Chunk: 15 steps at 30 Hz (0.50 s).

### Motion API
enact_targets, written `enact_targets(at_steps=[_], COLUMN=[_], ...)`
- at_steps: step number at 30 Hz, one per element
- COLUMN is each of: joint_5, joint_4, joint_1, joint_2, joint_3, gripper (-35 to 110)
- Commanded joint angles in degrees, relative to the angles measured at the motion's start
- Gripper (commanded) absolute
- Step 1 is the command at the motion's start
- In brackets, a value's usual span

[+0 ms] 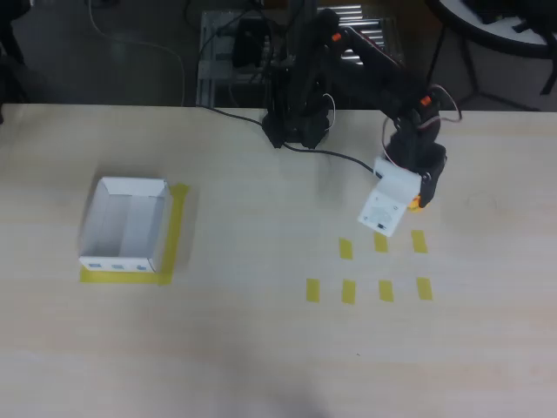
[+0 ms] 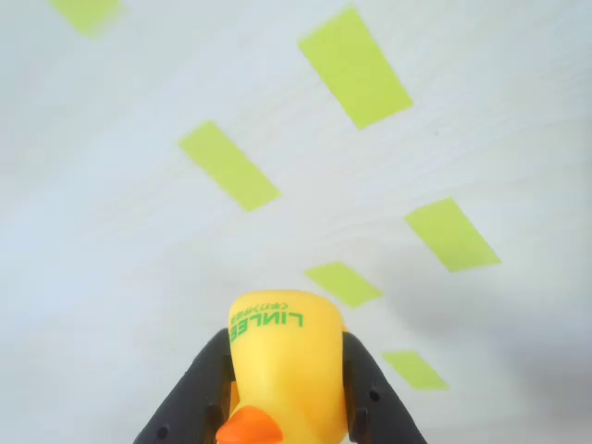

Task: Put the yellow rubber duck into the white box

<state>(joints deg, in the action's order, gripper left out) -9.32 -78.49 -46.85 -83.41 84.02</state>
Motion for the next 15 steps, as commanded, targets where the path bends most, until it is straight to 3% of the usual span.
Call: enact_targets(at_steps=[1,15], joint_5=[0.0,-1.3], joint_4=[-3.0,-10.9], joint_1=[4.7,30.7], joint_2=[-16.3,-38.3], joint_3=[-6.0,-6.1], gripper=[0,0])
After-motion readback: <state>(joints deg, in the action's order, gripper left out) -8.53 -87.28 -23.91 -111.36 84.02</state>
